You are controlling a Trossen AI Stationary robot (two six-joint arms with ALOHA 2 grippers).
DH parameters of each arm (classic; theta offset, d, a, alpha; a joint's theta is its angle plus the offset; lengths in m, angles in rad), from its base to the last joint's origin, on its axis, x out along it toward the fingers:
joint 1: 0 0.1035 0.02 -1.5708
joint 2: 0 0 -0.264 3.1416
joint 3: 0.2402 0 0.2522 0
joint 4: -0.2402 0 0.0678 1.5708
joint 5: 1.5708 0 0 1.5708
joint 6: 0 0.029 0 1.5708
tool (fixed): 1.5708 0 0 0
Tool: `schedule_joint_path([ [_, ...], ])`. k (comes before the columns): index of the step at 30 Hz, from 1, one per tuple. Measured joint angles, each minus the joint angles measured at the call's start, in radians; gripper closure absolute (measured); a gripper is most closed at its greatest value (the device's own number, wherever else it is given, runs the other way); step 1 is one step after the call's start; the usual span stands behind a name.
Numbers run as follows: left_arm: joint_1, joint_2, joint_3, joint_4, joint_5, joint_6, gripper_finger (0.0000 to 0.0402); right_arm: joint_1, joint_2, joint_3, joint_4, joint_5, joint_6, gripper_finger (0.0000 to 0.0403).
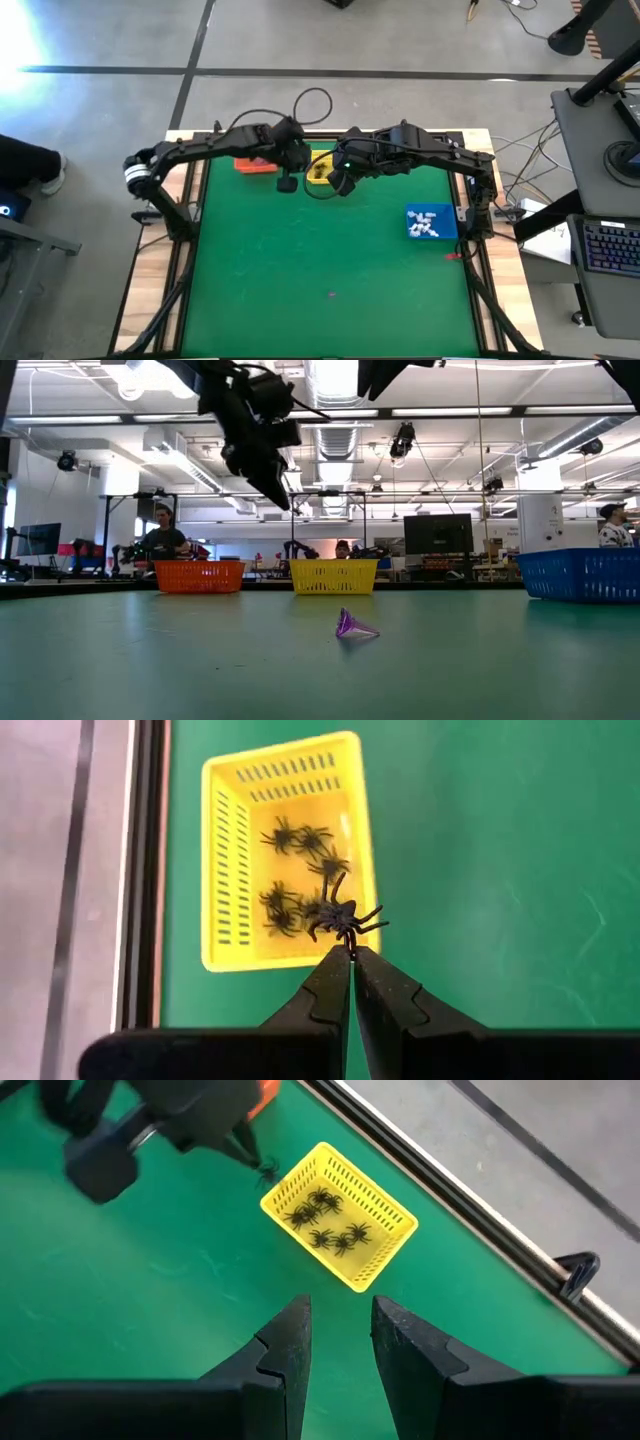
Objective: Sort Halloween decoration
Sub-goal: Put the black spider toy into the yellow basket
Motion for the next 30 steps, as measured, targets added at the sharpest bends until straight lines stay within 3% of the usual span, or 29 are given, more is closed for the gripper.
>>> schedule_joint_path([
  [12, 0.062, 0.126, 0.005, 0.024, 0.064, 0.061, 0.0402, 0.000, 0.000, 0.000, 0.000, 0.000, -0.041, 0.0303],
  [21, 0.075, 0.252, 0.145, -0.014, 0.074, 0.070, 0.0402, 0.000, 0.000, 0.000, 0.000, 0.000, -0.075, 0.0303],
  [30, 0.125, 0.275, 0.215, -0.118, 0.133, 0.082, 0.0402, 0.000, 0.000, 0.000, -0.001, 0.022, -0.077, 0.0303],
])
